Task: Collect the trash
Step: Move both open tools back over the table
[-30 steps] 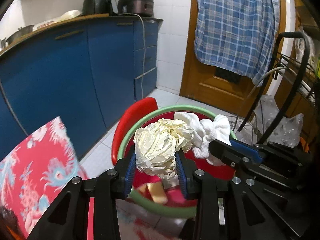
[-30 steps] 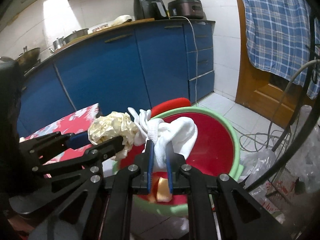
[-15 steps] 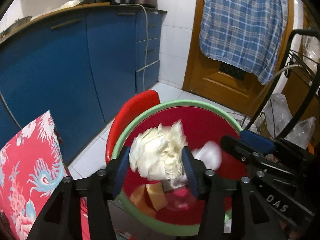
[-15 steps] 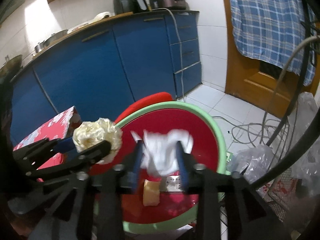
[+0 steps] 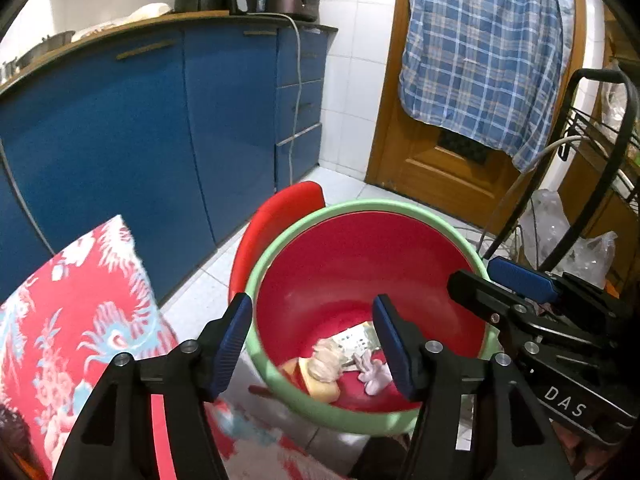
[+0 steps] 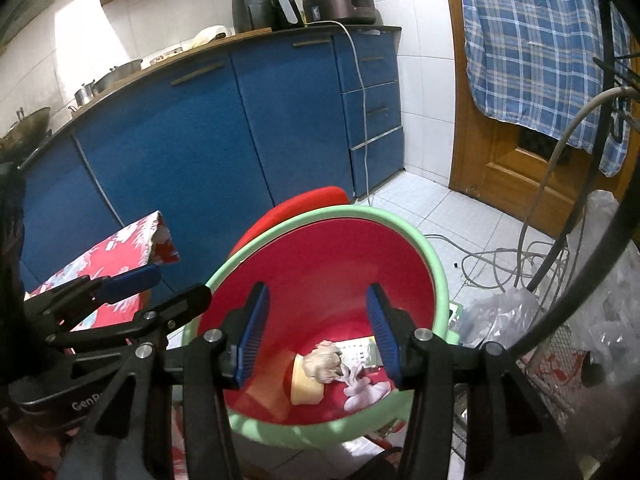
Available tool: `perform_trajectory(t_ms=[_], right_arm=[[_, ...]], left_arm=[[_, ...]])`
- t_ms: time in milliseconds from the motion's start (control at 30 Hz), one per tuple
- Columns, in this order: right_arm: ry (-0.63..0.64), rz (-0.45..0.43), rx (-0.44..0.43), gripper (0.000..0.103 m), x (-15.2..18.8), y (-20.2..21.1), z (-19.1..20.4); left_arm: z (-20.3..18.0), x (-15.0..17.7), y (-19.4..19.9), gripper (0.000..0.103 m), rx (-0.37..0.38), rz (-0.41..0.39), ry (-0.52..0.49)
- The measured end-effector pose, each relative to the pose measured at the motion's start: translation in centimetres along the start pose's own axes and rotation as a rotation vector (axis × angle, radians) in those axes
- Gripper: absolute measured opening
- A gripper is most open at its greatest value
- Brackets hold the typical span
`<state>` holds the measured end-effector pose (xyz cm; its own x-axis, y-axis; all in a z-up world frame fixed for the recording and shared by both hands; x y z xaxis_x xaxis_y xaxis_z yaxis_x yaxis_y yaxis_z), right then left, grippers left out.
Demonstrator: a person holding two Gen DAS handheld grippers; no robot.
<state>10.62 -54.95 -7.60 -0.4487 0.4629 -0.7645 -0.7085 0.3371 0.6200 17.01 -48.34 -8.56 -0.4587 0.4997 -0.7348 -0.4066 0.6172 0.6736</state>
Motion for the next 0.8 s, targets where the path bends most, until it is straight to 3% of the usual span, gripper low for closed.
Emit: perform_trajectory(t_ms=[500,800], right_arm=[[0.027,-0.017,-0.032,0.053,1.3,6.0,4.6],[0.066,-0.008,-0.059,0.054,2.8,7.5,8.4]], left_arm=[[1.9,2.2,7.6,0.066,-0.027,-0.035,0.015],[4.9,4.5,10.7,0.068,-0.071,-0.037,0.048]])
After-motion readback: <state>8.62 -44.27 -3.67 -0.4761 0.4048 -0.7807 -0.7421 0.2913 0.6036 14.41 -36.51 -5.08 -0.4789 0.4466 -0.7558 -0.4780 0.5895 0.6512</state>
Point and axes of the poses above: each gripper's, at about its wrist camera, not at the fingertips, and y roughly against the way its jaws point, z to its left, x to its underside, the point moved 9 cm from there along -y, roughly the way its jaws point, and after that the axes turned 2 degrees about -z, right-handed, at the moved point
